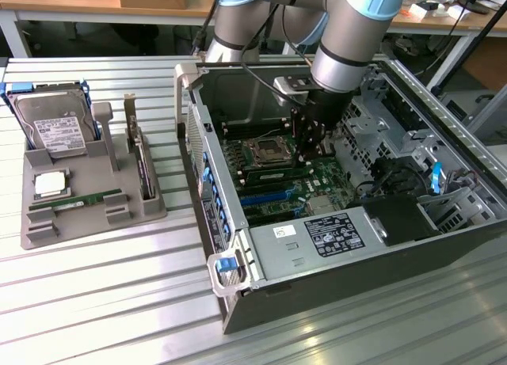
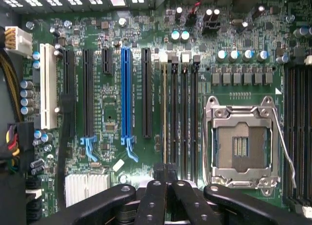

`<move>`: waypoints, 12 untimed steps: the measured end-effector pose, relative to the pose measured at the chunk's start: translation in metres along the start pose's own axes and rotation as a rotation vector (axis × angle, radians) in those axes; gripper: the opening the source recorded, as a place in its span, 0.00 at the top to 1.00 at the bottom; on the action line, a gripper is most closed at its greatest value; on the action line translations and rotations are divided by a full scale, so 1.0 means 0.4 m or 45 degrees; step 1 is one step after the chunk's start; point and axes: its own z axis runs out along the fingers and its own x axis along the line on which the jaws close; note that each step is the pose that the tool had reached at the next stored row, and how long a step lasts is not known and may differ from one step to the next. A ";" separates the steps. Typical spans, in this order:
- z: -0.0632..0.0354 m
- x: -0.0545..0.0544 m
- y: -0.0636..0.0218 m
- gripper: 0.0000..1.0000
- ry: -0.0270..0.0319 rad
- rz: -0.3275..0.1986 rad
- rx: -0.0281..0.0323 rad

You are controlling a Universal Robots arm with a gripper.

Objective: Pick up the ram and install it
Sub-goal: 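Press down the ram until it locks into place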

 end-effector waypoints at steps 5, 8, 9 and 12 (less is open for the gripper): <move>0.005 0.000 0.071 0.89 -0.0001 0.000 0.0001; 0.008 0.001 0.127 0.89 0.0001 0.000 0.0000; 0.008 0.001 0.138 0.89 0.0000 0.000 0.0000; 0.010 0.001 0.165 0.89 0.0000 0.000 0.0000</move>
